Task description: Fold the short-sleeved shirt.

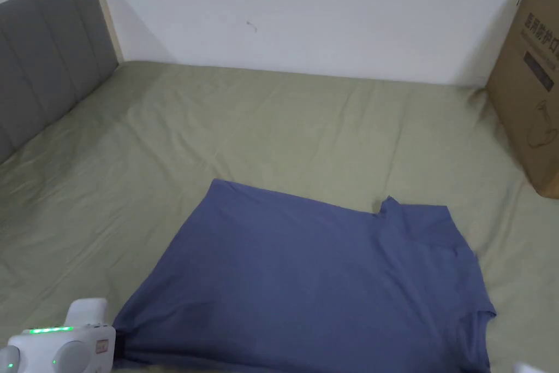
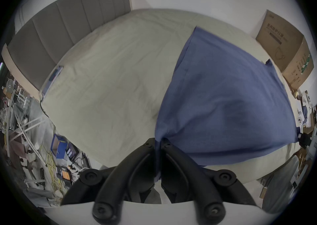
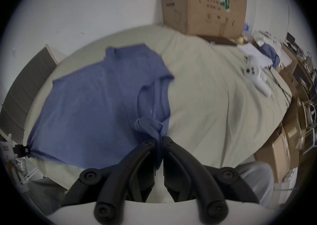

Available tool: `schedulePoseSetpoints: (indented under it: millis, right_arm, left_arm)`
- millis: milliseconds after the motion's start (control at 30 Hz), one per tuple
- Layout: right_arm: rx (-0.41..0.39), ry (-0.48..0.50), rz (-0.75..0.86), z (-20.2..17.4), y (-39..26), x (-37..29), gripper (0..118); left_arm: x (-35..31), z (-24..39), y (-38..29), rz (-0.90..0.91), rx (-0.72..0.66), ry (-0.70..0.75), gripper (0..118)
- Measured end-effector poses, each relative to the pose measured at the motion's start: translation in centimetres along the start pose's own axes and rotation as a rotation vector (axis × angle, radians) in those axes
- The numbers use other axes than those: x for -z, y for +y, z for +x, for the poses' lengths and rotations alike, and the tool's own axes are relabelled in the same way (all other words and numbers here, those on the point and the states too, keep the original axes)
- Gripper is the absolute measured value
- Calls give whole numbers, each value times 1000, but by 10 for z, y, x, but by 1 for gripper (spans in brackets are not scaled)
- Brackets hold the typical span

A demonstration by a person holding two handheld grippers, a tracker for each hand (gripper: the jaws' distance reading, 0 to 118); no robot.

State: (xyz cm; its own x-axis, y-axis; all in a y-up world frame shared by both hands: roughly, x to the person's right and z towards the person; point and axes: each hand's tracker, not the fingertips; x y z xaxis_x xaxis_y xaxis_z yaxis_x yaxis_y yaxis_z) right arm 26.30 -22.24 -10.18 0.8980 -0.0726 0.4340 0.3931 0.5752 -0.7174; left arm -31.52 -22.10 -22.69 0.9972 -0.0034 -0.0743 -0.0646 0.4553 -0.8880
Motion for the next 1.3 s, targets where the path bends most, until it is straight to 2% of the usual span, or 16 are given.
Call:
schedulePoseSetpoints:
  millis: [267, 300, 333, 367, 400, 433, 467, 500, 800, 867, 900, 933, 967, 1000, 1033, 1300]
  right_arm:
    - [9, -19, -72, -6, 3, 6, 7]
    - [9, -14, -75, -6, 9, 1, 12]
    - [3, 5, -56, -9, 14, -8, 24]
    - [-4, 37, -15, -11, 21, -17, 39]
    - [-2, 55, 34, -12, 32, -28, 62]
    - [-7, 69, 81, -15, 44, -38, 83]
    - [-17, 81, 133, -17, 56, -48, 98]
    - [-26, 88, 189, -22, 64, -62, 105]
    - [-126, 99, 628, -57, 123, -160, 105]
    - [-148, 77, 689, -63, 126, -171, 102]
    - [-157, 64, 719, -70, 126, -176, 91]
    - [-170, 52, 733, -73, 126, -179, 74]
    - [-186, 32, 754, -76, 125, -181, 49]
    - [-202, 8, 767, -79, 124, -181, 9]
    - [-226, -11, 771, -83, 124, -180, 0]
    - [-227, 19, 753, -91, 135, -167, 0]
  left_arm:
    - [3, 14, 0, -40, 41, 44, 5]
    - [0, 14, 4, -47, 38, 29, 9]
    - [-9, 16, 8, -54, 25, 16, 21]
    - [-16, 17, 13, -36, -9, -20, 42]
    - [-28, 20, 19, -3, -38, -62, 69]
    - [-45, 24, 26, 73, -52, -122, 76]
    - [-60, 28, 35, 144, -40, -186, 76]
    - [-75, 35, 43, 197, -29, -201, 77]
    - [-175, 93, 83, 698, 77, -195, 76]
    - [-182, 103, 86, 760, 94, -186, 72]
    - [-185, 107, 85, 782, 93, -188, 58]
    - [-187, 111, 84, 792, 80, -211, 38]
    - [-187, 114, 83, 792, 83, -232, 12]
    - [-185, 117, 86, 790, 83, -245, 0]
    - [-183, 120, 87, 781, 85, -267, 0]
    - [-161, 138, 103, 746, 125, -273, 0]
